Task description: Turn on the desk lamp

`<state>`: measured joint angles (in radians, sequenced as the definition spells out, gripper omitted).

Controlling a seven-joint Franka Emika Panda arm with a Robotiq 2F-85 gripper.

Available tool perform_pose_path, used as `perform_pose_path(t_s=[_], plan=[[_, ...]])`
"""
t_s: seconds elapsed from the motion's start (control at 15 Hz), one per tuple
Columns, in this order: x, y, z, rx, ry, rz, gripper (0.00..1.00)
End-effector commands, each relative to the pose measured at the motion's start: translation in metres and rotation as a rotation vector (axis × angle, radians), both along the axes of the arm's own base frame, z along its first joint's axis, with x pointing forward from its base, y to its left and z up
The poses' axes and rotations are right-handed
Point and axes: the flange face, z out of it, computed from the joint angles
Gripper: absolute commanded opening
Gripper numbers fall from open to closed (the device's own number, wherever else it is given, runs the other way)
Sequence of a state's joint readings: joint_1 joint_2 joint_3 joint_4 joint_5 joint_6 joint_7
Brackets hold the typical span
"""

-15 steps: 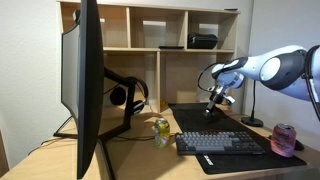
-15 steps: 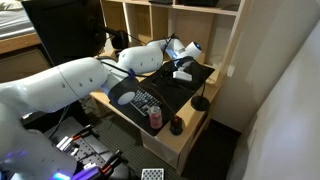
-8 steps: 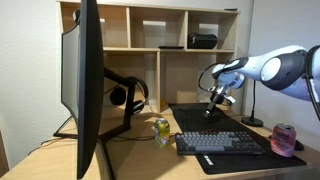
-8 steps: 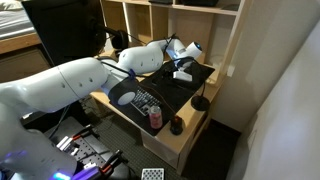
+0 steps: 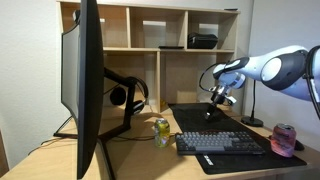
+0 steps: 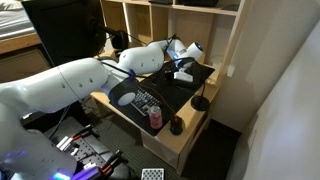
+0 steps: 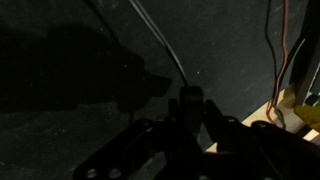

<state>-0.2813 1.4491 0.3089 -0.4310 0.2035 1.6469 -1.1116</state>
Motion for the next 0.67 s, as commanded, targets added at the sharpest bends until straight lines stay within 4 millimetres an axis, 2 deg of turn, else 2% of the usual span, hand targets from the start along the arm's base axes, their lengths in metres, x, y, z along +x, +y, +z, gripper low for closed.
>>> perform_pose_path(t_s=[0.0,0.13,0.47,0.53,0.6], plan=[[-0.0015,-0.0024,-0.0008,-0.004,0.011,-0.002,0.01],[-0.0014,-0.0025,-0.0008,-0.006,0.011,-0.003,0.05],[-0.0004,-0.0011,-0.0005,-0.031,0.009,0.000,0.05],[-0.0008,-0.0008,0.0003,-0.032,0.016,-0.001,0.31],[-0.0012,-0.0005,0.0009,-0.046,0.024,0.000,0.48]])
